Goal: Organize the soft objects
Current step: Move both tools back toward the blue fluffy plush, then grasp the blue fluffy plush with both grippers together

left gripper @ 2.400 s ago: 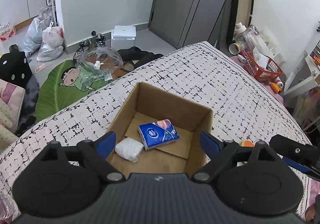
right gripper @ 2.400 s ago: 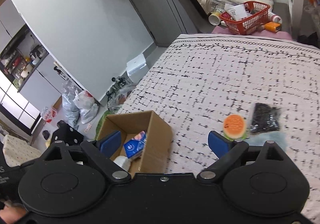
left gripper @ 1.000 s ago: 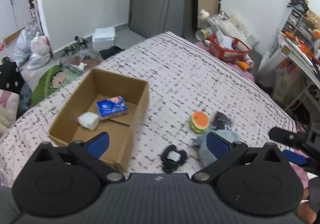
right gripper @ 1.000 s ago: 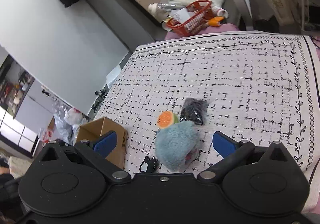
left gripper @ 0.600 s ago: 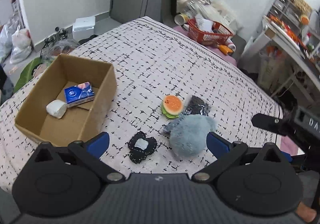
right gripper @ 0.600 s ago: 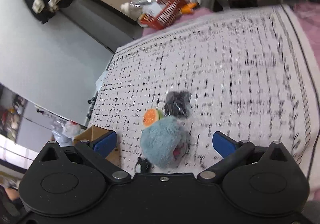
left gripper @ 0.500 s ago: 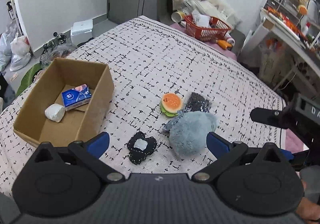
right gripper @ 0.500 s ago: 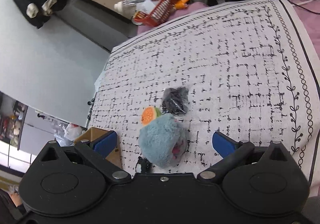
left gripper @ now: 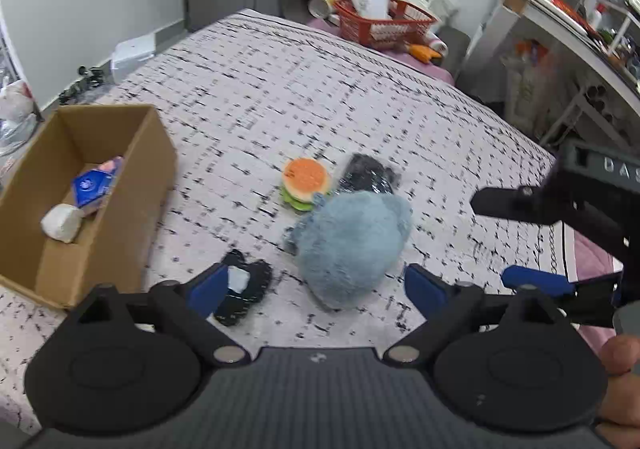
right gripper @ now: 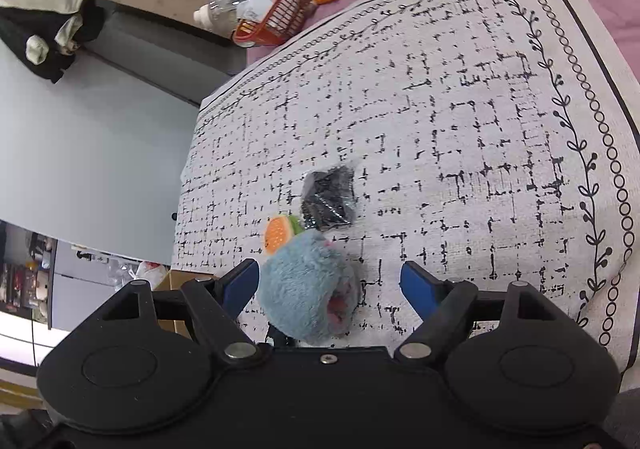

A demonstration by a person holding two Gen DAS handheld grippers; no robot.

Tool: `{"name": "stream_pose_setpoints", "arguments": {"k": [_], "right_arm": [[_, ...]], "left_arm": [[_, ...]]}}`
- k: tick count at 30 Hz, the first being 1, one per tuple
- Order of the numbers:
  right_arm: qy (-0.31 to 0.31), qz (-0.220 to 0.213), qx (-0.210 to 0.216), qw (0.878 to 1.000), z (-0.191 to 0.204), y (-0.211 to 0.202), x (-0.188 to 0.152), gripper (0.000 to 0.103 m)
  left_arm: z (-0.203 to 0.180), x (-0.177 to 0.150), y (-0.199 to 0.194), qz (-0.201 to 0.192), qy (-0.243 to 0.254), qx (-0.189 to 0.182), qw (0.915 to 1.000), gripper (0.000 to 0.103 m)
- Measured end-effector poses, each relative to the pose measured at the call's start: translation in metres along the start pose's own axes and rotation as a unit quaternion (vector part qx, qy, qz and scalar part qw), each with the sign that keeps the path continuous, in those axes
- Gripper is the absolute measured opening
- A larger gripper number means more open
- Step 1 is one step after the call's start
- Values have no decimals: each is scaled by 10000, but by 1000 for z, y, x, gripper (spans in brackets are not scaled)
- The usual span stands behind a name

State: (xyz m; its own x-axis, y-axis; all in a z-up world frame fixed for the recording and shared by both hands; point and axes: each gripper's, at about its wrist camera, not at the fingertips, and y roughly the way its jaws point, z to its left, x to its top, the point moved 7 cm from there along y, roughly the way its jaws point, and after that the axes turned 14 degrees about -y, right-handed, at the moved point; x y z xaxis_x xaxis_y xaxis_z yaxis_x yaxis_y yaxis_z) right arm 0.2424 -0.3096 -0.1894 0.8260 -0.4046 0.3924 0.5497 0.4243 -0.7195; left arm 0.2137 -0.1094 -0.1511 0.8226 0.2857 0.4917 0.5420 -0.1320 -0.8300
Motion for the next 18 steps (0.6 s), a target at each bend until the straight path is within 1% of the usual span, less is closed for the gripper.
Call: {"name": "stream_pose_setpoints", "arguments": {"k": [1, 3, 4, 5, 6, 9, 13, 16, 18], "right_arm": [[41, 14, 9, 10000, -2, 1, 0, 77], [101, 37, 31, 9999, -5, 3, 0, 74], [115, 52, 37, 9999, -6, 4, 0, 74], [132, 75, 45, 9999, -6, 6, 0, 71], [146, 93, 61, 9998, -7, 7, 0, 66], [212, 171, 141, 9995, -9, 13, -1, 60], [222, 259, 146, 9993, -11, 23, -1, 59], [207, 319, 175, 9991, -11, 28, 0, 59], [207, 367, 202, 9989, -12, 33, 0, 59]], "left_arm": [[-2, -2, 3, 34, 25, -22, 10000, 89], [-5, -6, 11, 88, 67, -5, 9999, 81], [-6, -7, 15, 121, 70, 14, 9999, 80], [-7, -9, 19, 160, 59, 12, 9999, 76], [-9, -10, 24, 207, 48, -1, 9998, 73], [-13, -15, 36, 296, 98, -10, 9995, 72], [-17, -21, 52, 372, 169, 20, 9992, 72], [-16, -23, 63, 400, 195, 118, 9989, 64], [-12, -21, 66, 374, 84, 140, 9992, 55]]}}
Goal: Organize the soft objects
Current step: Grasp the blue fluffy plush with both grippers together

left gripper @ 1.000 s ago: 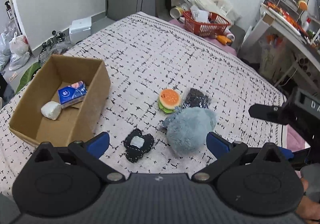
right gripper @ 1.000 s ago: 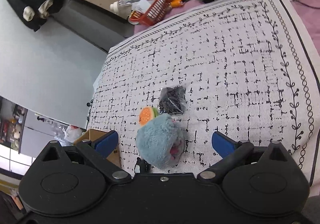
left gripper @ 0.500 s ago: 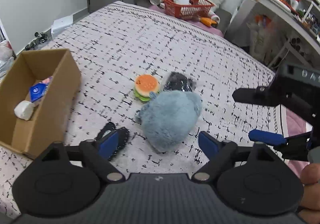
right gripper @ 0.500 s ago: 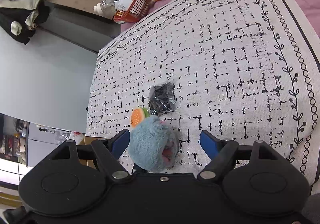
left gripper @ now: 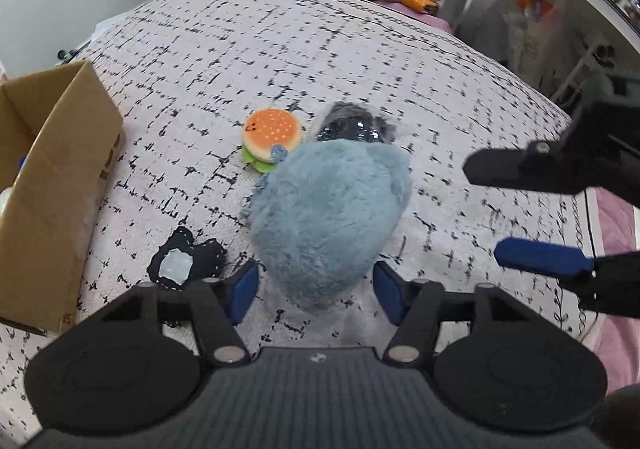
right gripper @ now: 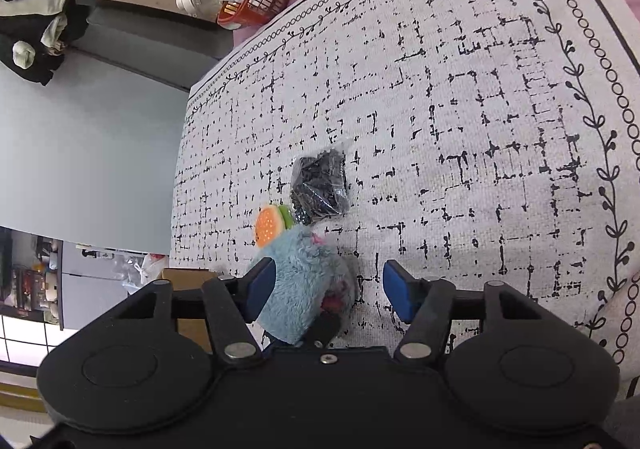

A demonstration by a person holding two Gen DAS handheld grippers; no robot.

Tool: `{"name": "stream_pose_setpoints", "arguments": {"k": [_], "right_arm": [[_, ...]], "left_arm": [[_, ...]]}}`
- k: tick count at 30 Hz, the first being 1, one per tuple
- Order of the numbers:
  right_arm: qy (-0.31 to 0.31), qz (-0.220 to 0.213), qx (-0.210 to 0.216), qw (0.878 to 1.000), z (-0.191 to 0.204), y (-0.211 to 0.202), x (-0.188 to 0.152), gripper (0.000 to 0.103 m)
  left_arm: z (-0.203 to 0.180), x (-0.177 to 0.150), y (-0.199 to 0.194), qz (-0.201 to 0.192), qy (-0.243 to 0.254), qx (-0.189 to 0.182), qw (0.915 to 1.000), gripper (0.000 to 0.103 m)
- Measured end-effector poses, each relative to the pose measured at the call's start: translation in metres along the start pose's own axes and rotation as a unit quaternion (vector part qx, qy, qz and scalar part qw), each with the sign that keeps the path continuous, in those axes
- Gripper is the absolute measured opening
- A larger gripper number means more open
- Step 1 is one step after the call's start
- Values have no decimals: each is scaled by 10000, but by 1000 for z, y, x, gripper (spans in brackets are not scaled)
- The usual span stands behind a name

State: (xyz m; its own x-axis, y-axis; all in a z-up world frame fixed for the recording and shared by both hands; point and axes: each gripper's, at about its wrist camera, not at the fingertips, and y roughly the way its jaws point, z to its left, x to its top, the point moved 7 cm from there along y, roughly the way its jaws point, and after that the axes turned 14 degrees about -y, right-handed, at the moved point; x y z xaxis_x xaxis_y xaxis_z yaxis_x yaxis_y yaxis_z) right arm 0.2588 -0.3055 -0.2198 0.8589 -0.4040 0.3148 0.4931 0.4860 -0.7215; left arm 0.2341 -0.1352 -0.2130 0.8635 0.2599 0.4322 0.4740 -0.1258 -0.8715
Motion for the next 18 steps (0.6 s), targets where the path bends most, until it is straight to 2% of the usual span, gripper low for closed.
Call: {"name": "stream_pose_setpoints", "arguments": {"k": [3, 11, 18], "right_arm": [[-21, 59, -1, 10000, -1, 5, 1, 59], [-169, 225, 1, 9996, 4, 19, 0, 59], [-290, 427, 117, 9986, 19, 38, -3, 57]], "left_arm": [[5, 4, 1, -114, -128, -9, 9999, 47], [18, 21, -4, -535, -376, -24, 9979, 40], [26, 33, -2, -609, -596, -180, 9962, 33]]}}
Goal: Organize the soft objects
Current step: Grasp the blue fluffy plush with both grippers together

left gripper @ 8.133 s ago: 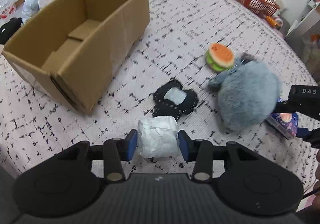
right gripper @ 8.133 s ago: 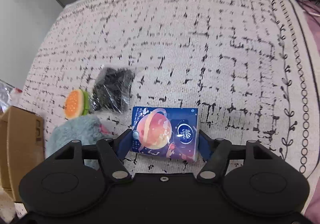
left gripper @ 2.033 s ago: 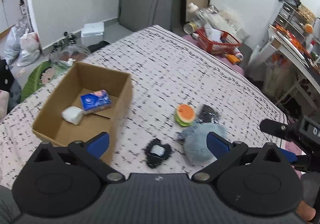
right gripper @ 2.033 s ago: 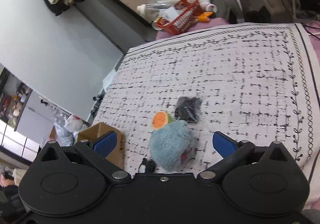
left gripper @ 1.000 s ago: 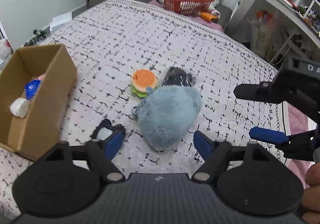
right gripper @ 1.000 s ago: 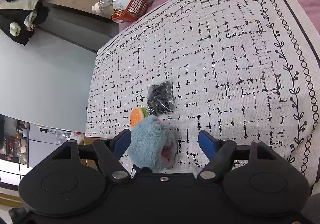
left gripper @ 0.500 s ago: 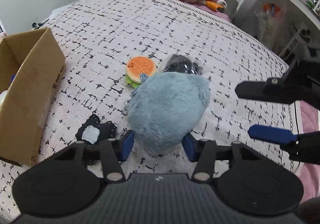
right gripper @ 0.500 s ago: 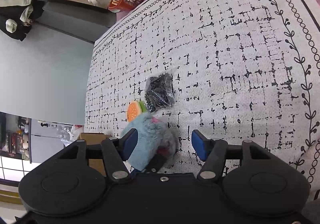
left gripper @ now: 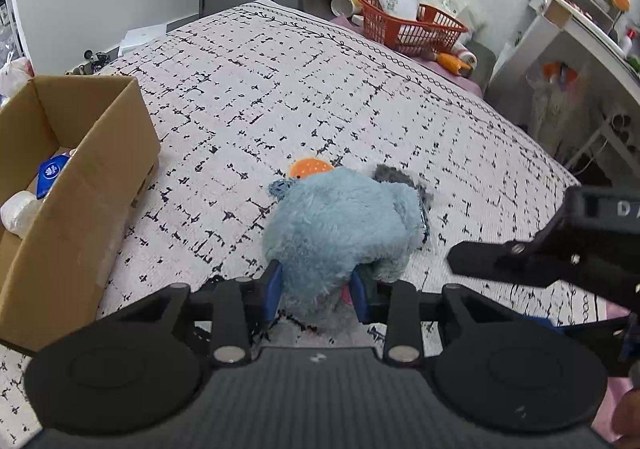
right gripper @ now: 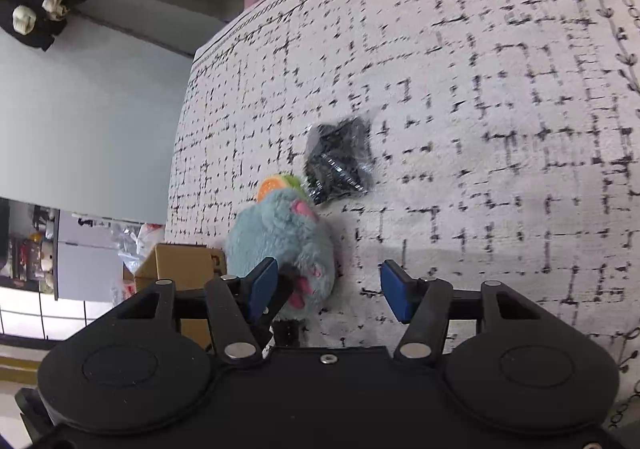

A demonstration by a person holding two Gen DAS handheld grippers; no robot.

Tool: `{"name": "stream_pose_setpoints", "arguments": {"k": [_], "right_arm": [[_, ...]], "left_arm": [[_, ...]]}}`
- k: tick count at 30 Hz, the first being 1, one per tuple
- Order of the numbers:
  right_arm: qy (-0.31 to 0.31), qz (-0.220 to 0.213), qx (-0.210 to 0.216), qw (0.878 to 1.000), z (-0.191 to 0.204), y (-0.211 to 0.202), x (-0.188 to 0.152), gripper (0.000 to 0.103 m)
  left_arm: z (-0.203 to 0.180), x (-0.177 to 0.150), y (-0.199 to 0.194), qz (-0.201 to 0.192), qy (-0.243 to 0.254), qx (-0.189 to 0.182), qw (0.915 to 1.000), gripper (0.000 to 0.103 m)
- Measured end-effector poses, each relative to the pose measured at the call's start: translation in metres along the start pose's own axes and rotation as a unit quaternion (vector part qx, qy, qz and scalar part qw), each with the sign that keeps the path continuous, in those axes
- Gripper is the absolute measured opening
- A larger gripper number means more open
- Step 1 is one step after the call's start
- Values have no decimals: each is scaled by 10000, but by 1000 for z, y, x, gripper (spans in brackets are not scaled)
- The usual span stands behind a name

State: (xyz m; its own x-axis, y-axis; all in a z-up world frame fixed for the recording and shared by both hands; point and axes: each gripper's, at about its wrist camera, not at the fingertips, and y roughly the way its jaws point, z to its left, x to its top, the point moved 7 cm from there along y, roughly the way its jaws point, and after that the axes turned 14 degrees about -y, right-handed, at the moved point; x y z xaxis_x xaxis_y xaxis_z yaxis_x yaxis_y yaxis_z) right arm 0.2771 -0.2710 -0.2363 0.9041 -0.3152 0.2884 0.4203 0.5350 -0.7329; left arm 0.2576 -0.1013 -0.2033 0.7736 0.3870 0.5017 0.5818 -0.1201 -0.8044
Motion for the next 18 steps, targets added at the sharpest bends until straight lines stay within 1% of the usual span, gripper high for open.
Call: {"name": "stream_pose_setpoints", "arguments": {"k": [4, 6, 10, 16, 17, 18], "right_arm": [[24, 67, 59, 10000, 5, 10, 2, 55], [48, 89, 98, 9999, 6, 13, 2, 52], [51, 97, 164, 9998, 9, 16, 3, 47], [2, 77, 70, 9999, 8, 16, 4, 44], [1, 73, 55, 10000, 7, 16, 4, 43], [-2, 67, 43, 10000, 7, 18, 4, 39]], "left_arm": [[5, 3, 1, 93, -238, -157, 9995, 28], [7, 5, 0, 140, -361, -260, 9989, 26], [10, 7, -2, 325, -621, -480, 9964, 25], [12, 10, -7, 487, -860, -725, 9925, 25], [12, 10, -7, 535, -924, -784, 9912, 25], [12, 10, -7, 577, -971, -835, 9901, 25]]}}
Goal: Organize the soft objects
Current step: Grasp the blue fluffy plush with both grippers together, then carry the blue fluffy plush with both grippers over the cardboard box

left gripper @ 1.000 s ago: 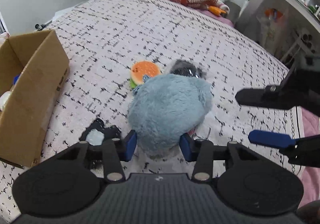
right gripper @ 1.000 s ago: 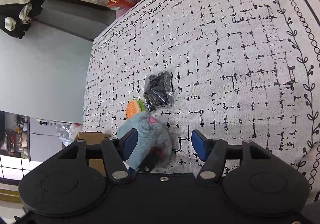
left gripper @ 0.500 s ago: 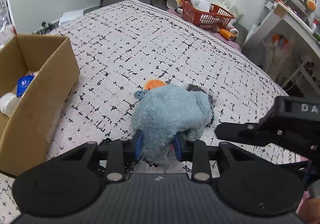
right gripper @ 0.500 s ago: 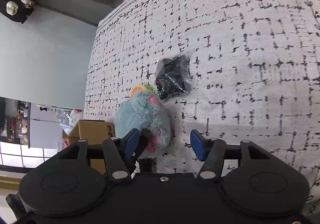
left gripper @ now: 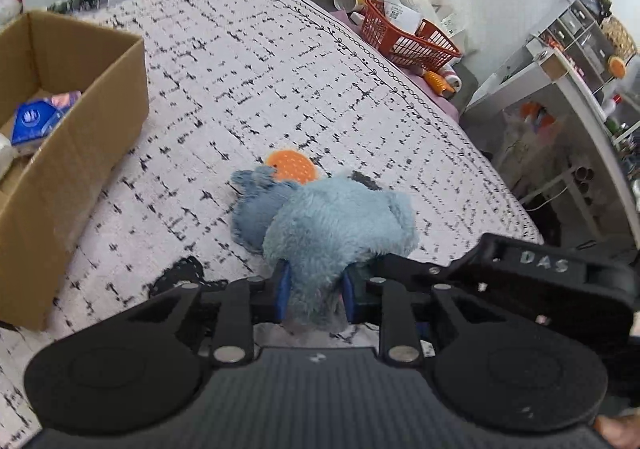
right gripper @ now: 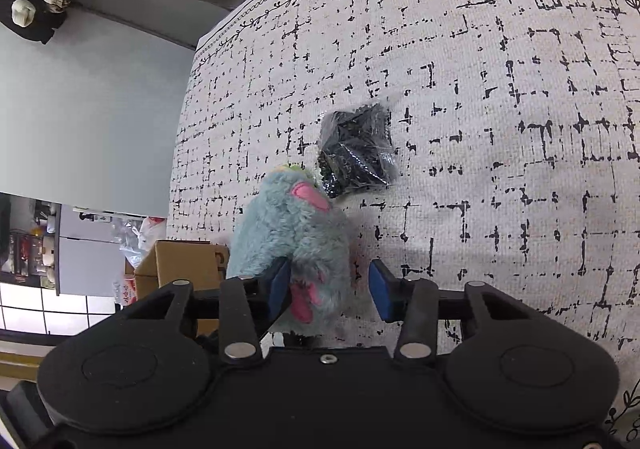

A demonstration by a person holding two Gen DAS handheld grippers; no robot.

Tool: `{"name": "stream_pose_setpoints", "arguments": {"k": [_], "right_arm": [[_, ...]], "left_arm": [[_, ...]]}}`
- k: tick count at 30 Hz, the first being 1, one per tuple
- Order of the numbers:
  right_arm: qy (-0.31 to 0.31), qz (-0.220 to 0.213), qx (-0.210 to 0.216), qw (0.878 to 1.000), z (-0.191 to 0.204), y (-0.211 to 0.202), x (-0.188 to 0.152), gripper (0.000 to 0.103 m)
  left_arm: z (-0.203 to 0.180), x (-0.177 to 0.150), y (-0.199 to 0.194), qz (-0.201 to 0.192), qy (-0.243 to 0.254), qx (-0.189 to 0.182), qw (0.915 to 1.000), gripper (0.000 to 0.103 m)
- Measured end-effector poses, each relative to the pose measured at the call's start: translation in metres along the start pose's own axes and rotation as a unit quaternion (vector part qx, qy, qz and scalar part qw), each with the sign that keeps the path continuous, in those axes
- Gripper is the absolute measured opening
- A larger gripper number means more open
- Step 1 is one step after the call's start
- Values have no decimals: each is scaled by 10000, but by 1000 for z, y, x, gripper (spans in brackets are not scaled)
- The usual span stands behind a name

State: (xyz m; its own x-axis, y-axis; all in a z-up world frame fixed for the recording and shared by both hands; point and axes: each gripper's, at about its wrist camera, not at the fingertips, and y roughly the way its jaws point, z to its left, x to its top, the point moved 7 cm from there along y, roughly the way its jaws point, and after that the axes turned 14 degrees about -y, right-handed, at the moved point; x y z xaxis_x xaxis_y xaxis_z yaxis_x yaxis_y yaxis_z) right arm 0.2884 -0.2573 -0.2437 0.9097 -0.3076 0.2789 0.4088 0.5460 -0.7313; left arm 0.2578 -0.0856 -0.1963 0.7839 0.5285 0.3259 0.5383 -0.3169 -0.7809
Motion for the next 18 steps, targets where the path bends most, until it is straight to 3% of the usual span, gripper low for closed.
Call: {"name": "stream_pose_setpoints", "arguments": {"k": [5, 18], "right_arm": [[-128, -6, -2, 9999, 2, 2, -2, 15], [-694, -505, 363, 9956, 34, -24, 1, 13]], "left_arm": [[-2, -4, -4, 87, -66, -46, 9999, 23], [-15, 6, -41, -284, 235, -24, 9993, 23]]}}
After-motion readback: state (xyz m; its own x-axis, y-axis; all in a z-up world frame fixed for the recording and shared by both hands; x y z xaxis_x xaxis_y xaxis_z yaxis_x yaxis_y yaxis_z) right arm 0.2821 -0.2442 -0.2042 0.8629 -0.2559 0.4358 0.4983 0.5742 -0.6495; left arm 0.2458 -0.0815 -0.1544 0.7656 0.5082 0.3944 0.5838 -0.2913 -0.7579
